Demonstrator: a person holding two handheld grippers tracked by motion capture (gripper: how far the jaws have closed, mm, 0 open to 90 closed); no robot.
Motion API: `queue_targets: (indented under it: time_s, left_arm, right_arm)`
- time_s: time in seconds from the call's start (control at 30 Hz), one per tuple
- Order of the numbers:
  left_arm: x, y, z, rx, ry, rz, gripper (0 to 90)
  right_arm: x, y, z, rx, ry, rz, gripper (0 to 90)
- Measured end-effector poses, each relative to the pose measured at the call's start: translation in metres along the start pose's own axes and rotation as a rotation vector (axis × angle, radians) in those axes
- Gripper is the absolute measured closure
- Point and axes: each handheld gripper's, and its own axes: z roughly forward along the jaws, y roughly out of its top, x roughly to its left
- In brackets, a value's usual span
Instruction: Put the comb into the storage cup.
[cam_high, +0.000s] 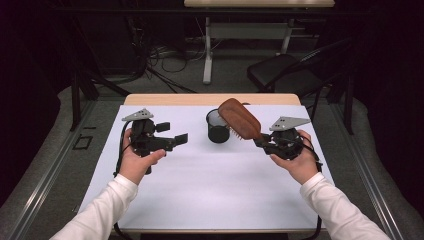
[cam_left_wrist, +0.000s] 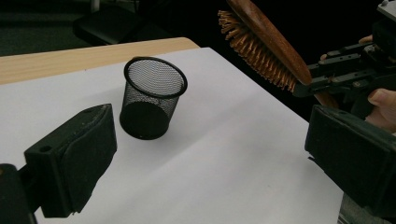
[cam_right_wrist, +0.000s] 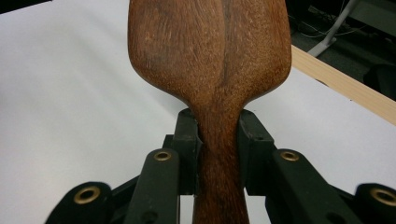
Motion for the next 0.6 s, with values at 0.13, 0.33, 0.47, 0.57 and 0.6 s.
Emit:
queue_targets:
  time_s: [0.13, 0.33, 0.47, 0.57, 0.6]
  left_arm:
    - [-0.002, 0.009, 0.003, -0.004, -0.002, -0.011, 2.4]
    - [-0.001, 0.016, 0.007, 0.002, -0.006, -0.022, 2.5]
    - [-0.001, 0.018, 0.010, 0.013, -0.010, -0.025, 3.1]
    - [-0.001, 0.020, 0.012, 0.015, -0.005, -0.017, 3.2]
    - [-0.001, 0.020, 0.013, 0.005, -0.004, -0.014, 3.1]
  right_arm:
    - [0.002, 0.003, 0.000, -0.008, 0.002, -0.004, 71.8]
    - [0.003, 0.005, 0.001, -0.012, 0.004, -0.007, 71.8]
    - [0.003, 0.007, 0.001, -0.008, 0.005, -0.009, 71.8]
    - [0.003, 0.007, 0.001, -0.009, 0.006, -0.009, 71.8]
    - [0.003, 0.007, 0.001, -0.009, 0.005, -0.009, 71.8]
